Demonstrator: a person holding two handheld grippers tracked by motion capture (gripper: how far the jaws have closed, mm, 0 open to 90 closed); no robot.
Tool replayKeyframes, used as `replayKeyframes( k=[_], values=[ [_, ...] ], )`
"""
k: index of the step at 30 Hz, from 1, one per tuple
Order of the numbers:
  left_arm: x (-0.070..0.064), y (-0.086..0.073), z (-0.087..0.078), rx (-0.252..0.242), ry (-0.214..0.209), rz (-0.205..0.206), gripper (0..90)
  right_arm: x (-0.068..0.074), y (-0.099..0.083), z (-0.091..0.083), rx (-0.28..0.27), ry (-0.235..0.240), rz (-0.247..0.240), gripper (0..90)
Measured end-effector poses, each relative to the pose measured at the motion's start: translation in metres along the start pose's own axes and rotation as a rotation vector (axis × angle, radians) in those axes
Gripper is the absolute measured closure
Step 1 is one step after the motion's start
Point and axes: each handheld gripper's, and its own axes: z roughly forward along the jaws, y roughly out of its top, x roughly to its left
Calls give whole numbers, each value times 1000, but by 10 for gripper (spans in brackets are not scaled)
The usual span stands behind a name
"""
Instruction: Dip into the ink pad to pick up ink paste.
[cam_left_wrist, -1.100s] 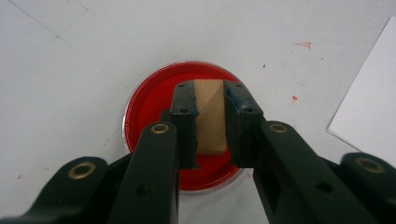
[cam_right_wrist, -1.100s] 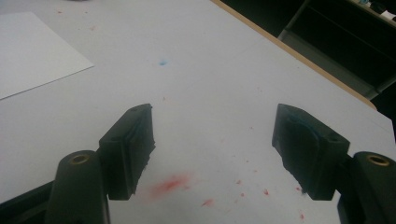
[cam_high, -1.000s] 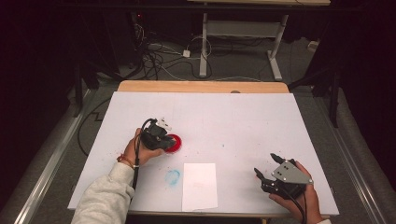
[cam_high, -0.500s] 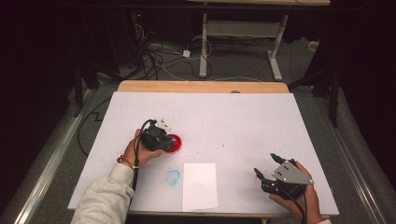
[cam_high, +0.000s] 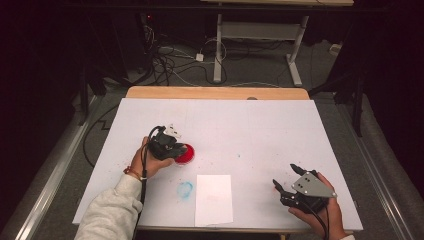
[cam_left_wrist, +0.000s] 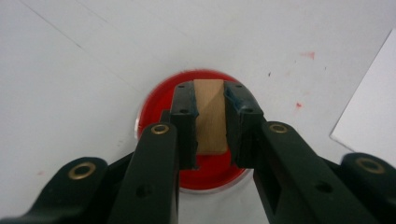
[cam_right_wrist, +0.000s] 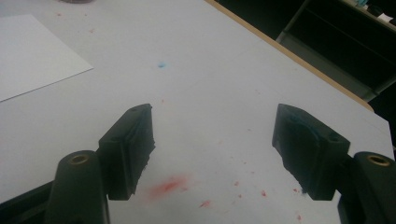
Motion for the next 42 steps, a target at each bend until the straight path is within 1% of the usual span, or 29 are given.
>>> replayKeyframes(
  k=[6,8,9,10,13,15,17,18,19,21,26,29,34,35,39,41,42],
  values=[
    [3,3,-22,-48,8,2,736,0,0,0,3,0,-1,296],
    [3,5,-29,-52,25,11,736,0,0,0,3,-1,0,296],
    [2,7,-39,-75,32,12,736,1,0,0,2,-1,0,296],
    [2,7,-39,-75,32,12,736,1,0,0,3,0,-1,296],
    [1,10,-56,-110,47,15,736,1,0,1,5,3,-3,296],
    [-1,11,-65,-137,40,19,736,1,0,1,5,3,-2,297],
    [-3,12,-69,-142,53,27,736,1,0,0,5,2,-3,297],
    [-3,12,-70,-148,46,30,735,1,0,1,5,3,-3,296],
    [-4,12,-69,-146,39,34,735,1,0,1,5,3,-3,296],
    [-5,13,-66,-133,42,40,736,2,0,1,6,4,-6,297],
    [-2,10,-53,-107,20,37,735,2,0,1,8,5,-1,297],
    [1,8,-41,-73,17,31,735,2,0,1,10,6,-1,297],
    [6,3,-21,-20,1,16,736,2,-1,2,14,8,-5,297],
    [7,2,-17,-13,5,15,736,2,-1,2,15,8,-4,298],
    [8,-1,-3,21,-1,10,735,2,-1,2,18,11,-9,298],
    [8,-2,4,38,-10,6,735,2,-1,3,19,12,-10,298],
    [9,-3,7,51,-4,7,735,2,-1,3,20,12,-10,298]
  ],
)
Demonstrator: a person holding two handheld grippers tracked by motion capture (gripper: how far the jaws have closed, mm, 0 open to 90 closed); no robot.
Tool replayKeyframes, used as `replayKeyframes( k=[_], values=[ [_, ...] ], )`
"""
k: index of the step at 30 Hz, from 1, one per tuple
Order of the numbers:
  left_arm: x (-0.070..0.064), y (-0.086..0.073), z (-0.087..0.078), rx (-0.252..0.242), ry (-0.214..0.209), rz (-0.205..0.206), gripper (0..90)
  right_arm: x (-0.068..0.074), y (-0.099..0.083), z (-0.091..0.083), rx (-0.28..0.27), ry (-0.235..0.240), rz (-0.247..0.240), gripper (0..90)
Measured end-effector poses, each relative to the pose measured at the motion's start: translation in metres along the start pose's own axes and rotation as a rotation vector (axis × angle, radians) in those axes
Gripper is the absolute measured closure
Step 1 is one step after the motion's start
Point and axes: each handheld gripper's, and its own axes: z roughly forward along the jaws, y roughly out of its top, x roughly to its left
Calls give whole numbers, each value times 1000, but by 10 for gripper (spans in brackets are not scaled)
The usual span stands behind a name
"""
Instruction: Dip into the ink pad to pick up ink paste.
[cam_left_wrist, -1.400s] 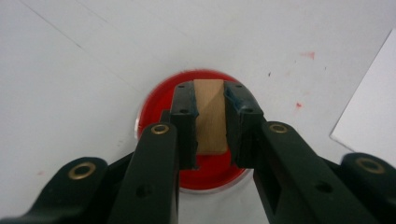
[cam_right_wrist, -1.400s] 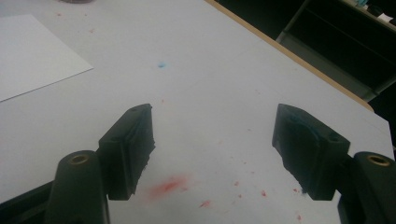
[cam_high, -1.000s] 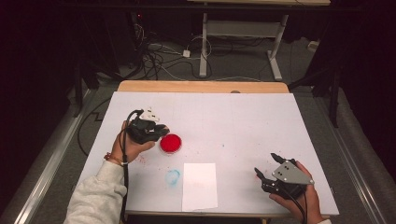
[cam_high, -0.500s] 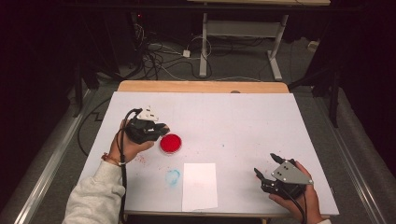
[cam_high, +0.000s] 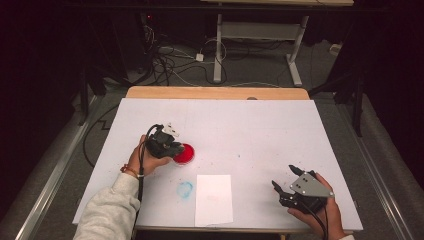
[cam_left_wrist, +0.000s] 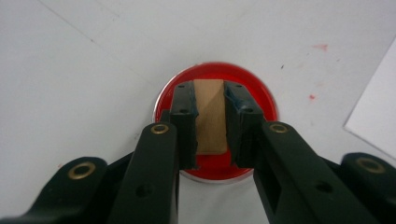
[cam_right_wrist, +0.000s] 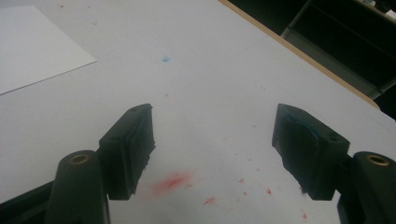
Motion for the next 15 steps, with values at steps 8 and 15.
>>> replayKeyframes(
  k=[8,15],
  values=[
    [1,-3,7,-3,-5,-23,735,0,0,0,1,0,0,298],
    [2,-4,8,-8,-8,-41,736,2,1,1,1,2,-3,298]
  ],
)
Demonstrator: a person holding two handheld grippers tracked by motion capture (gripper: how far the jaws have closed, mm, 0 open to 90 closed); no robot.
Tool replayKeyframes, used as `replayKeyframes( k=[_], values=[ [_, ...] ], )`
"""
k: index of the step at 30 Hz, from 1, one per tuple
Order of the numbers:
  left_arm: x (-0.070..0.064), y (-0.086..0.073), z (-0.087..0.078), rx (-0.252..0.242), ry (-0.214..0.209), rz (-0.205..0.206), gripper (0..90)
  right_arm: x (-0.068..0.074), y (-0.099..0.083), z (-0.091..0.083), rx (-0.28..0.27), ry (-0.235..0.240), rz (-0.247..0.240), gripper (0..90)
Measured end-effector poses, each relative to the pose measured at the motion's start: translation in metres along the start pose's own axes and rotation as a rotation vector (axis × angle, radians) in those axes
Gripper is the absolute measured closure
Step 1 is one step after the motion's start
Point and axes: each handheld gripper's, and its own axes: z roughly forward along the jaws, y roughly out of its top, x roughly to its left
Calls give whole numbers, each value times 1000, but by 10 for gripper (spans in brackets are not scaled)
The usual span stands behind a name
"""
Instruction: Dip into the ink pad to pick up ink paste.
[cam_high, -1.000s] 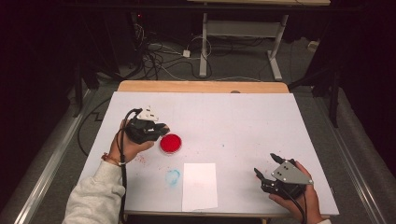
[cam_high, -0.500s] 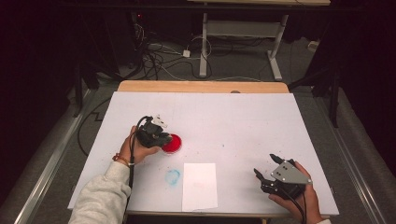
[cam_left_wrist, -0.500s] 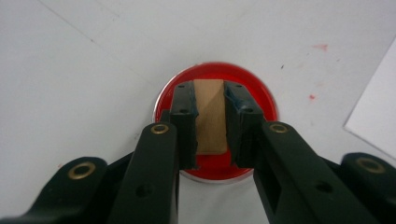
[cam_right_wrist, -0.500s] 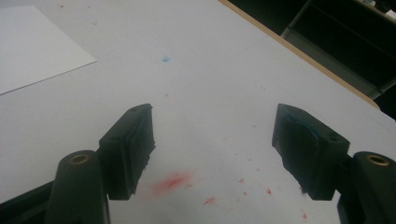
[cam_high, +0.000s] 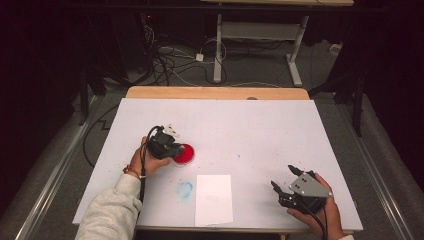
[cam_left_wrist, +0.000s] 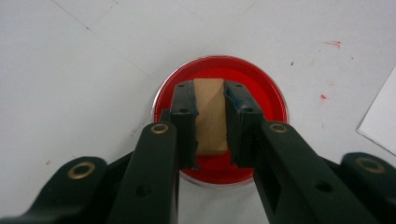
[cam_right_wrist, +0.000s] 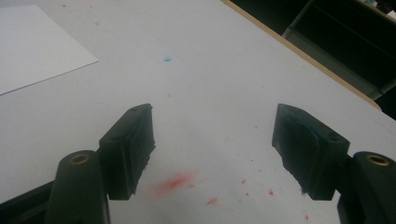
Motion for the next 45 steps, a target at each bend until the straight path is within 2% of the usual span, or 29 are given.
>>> replayKeyframes(
  k=[4,8,19,23,30,33,36,38,45],
  values=[
    [-1,0,0,3,5,0,736,0,0,0,0,1,-1,298],
    [1,-2,0,-6,-8,-11,736,0,0,0,1,0,0,298],
    [-4,-2,2,-1,25,9,735,0,0,0,0,0,0,298],
    [-1,-3,2,-8,10,-2,734,1,0,0,0,2,-1,298],
    [-3,-1,3,4,24,2,732,-1,0,-1,-3,-3,2,298],
    [-3,-1,1,0,21,-9,733,-1,0,-1,-4,-3,-1,298],
    [-4,1,-4,-29,9,-12,733,-2,0,-1,-5,-3,3,298],
    [-7,3,-10,-43,18,2,733,-2,0,-1,-6,-5,4,298],
    [-18,9,-28,-92,10,40,732,-2,0,-2,-8,-6,5,298]
  ],
)
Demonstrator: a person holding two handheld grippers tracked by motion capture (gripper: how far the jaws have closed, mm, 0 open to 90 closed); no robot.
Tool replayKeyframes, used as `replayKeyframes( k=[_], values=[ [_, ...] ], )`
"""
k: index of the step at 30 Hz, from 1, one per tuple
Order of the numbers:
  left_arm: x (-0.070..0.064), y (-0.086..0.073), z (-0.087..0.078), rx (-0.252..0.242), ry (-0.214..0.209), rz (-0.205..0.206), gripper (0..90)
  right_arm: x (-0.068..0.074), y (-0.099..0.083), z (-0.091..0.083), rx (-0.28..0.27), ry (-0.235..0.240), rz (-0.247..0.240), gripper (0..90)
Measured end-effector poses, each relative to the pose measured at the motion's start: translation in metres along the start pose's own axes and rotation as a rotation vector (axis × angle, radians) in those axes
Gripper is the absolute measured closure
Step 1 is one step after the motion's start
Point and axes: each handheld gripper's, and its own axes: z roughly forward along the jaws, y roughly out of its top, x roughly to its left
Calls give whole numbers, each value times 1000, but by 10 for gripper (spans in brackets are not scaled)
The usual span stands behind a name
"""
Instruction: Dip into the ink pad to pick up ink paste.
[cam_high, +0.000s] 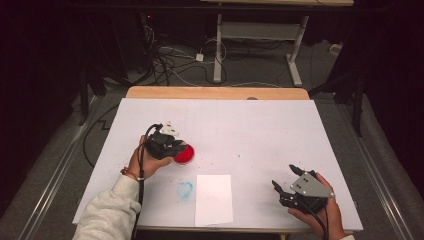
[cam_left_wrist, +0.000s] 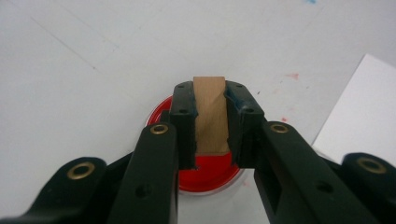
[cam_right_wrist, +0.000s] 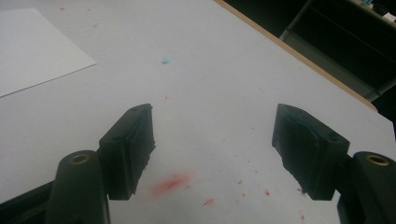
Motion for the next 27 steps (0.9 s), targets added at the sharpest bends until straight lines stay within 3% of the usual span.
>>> replayKeyframes(
  k=[13,21,27],
  values=[
    [-13,9,-14,-25,-2,53,732,0,0,0,3,4,-2,299],
    [-13,9,-8,-4,-5,57,732,0,-1,1,4,6,-2,299],
    [-11,5,6,38,-18,54,732,0,-1,1,7,6,-5,299]
  ],
)
